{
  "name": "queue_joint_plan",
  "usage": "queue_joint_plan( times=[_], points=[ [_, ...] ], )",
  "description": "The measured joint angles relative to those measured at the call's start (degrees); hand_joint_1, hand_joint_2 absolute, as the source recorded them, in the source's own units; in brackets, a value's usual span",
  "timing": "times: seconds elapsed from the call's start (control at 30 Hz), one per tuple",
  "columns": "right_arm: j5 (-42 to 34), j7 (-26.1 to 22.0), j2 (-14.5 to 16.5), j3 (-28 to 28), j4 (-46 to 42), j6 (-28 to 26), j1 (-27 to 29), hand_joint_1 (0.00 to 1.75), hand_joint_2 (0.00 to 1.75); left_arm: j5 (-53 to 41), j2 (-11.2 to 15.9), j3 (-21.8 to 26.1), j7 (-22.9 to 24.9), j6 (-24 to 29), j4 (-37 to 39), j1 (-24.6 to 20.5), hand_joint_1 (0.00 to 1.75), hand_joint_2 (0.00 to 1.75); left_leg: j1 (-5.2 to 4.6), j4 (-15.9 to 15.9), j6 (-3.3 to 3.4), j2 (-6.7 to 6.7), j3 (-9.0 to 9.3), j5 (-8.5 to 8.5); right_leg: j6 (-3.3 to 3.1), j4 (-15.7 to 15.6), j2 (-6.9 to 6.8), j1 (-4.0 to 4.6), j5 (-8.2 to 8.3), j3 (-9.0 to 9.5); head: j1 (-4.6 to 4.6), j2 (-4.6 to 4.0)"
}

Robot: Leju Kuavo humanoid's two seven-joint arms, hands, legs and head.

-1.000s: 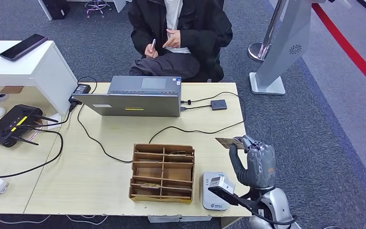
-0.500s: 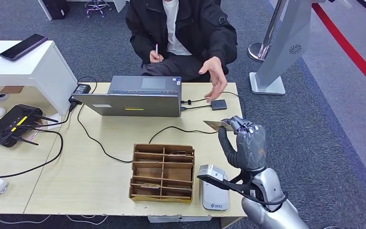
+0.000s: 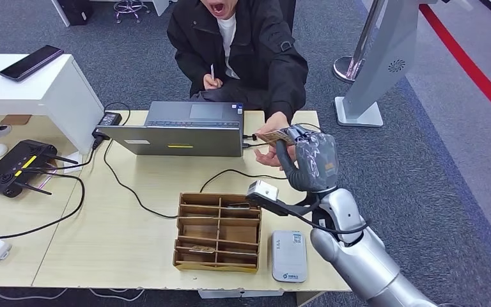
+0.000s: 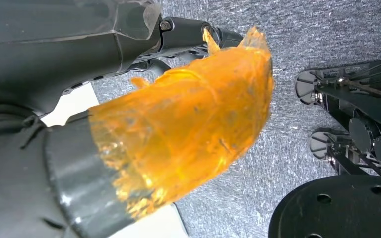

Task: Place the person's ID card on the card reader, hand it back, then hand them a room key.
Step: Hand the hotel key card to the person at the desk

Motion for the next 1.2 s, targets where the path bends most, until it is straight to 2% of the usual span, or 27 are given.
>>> queue_joint_plan(
  times=[0.07,0.1,0.2,0.23,0.27,0.37,0.4,0.43,0.53,0.57,0.6,0.63,0.9,1.07,1.2],
  points=[
    [0.23,0.78,0.30,0.26,1.50,1.17,-1.08,1.69,1.75,-0.26,0.11,0.13,0.16,-0.02,0.00,-0.07,0.00,0.00,0.00,0.00,0.00,0.00,0.00,0.00,0.00,0.00,0.00,0.00,0.00,0.00,0.00,0.00],
    [0.27,1.11,0.43,0.44,2.30,1.77,-1.59,1.58,1.75,-0.35,0.16,0.24,0.25,-0.02,0.00,-0.08,0.00,0.00,0.00,0.00,0.00,0.00,0.00,0.00,0.00,0.00,0.00,0.00,0.00,0.00,0.00,0.00],
    [0.28,2.23,0.79,1.06,4.62,3.80,-2.94,0.37,1.75,-0.67,0.24,0.73,0.42,0.00,0.00,-0.11,0.00,0.00,0.00,0.00,0.00,0.00,0.01,0.00,0.00,0.00,-0.01,0.00,0.00,0.01,0.01,0.00],
    [0.28,2.56,0.89,1.26,5.31,4.31,-3.28,0.05,1.75,-0.78,0.25,0.92,0.44,0.01,0.00,-0.12,0.00,0.00,0.00,0.00,0.00,0.00,0.01,0.00,0.00,0.00,-0.01,0.00,0.00,0.01,0.01,0.00],
    [0.28,2.87,0.98,1.45,5.94,4.74,-3.60,0.00,1.31,-0.86,0.24,1.12,0.47,0.03,0.00,-0.12,0.00,0.00,0.00,0.00,0.00,-0.01,0.00,0.00,0.00,0.00,-0.01,0.00,0.00,0.01,0.00,0.00],
    [0.71,4.15,1.17,1.90,7.32,5.48,-4.25,0.00,0.00,-3.02,-0.33,1.23,-1.59,3.34,0.00,-0.79,0.00,0.00,-0.05,0.03,0.01,-0.02,0.02,0.01,0.02,-0.01,-0.02,-0.01,0.02,-0.03,-0.01,0.00],
    [1.44,5.17,1.20,2.00,7.39,5.92,-4.17,0.00,0.00,-4.93,-1.22,0.88,-2.41,7.83,-0.12,-1.70,0.00,0.00,-0.12,0.04,0.04,-0.08,0.00,0.04,0.05,-0.02,-0.08,-0.03,0.03,-0.05,-0.02,0.00],
    [2.51,6.39,1.20,2.06,7.09,6.48,-3.83,0.00,0.00,-7.05,-2.52,0.25,-2.12,14.75,-0.54,-3.08,0.00,0.00,-0.19,0.04,0.10,-0.20,-0.06,0.09,0.07,-0.03,-0.22,-0.06,0.05,-0.07,-0.03,0.00],
    [6.22,9.31,1.30,2.14,4.84,8.07,-1.97,0.00,0.00,-11.16,-7.33,-2.67,4.25,41.91,-2.95,-7.91,0.00,0.00,-0.22,0.04,0.19,-0.51,-0.26,0.21,0.11,-0.01,-0.58,-0.10,0.10,-0.05,0.01,0.00],
    [6.96,9.67,1.42,2.17,4.10,8.24,-1.44,0.00,0.00,-11.52,-8.66,-3.53,5.48,48.49,-3.66,-9.27,0.00,0.00,-0.18,0.04,0.18,-0.47,-0.26,0.21,0.12,-0.01,-0.55,-0.10,0.13,-0.04,0.04,0.00],
    [7.41,9.84,1.57,2.19,3.47,8.29,-1.02,0.00,0.00,-11.59,-9.70,-4.13,5.86,52.11,-4.20,-10.36,0.00,0.00,-0.15,0.04,0.19,-0.38,-0.24,0.20,0.13,-0.02,-0.46,-0.10,0.16,-0.03,0.04,0.00],
    [7.70,9.89,1.72,2.19,2.88,8.23,-0.64,0.00,0.00,-11.56,-10.39,-4.55,5.89,53.54,-4.66,-11.19,0.00,0.00,-0.15,0.05,0.20,-0.26,-0.19,0.19,0.13,-0.02,-0.35,-0.11,0.18,-0.03,0.02,0.00],
    [5.59,6.88,2.25,1.46,-1.00,5.87,2.68,0.00,0.00,-10.73,-11.90,-5.90,4.62,50.88,-5.68,-11.91,0.00,0.00,-0.14,0.04,0.17,-0.11,-0.19,0.12,0.11,-0.03,-0.14,-0.05,0.14,-0.18,0.00,0.00],
    [-1.25,0.59,2.47,0.86,-5.12,2.86,6.39,0.00,0.00,-9.61,-12.31,-5.92,4.25,51.10,-5.79,-11.98,0.00,0.00,-0.09,0.03,0.17,-0.10,-0.20,0.12,0.10,-0.03,-0.14,-0.04,0.13,-0.19,-0.01,0.00],
    [-9.53,-5.61,2.65,0.68,-10.39,0.33,10.84,0.00,0.00,-8.37,-12.48,-5.92,3.74,51.62,-5.79,-11.91,0.00,0.00,-0.08,0.03,0.12,-0.11,-0.23,0.09,0.10,-0.03,-0.14,-0.04,0.11,-0.22,-0.01,0.00]
  ],
)
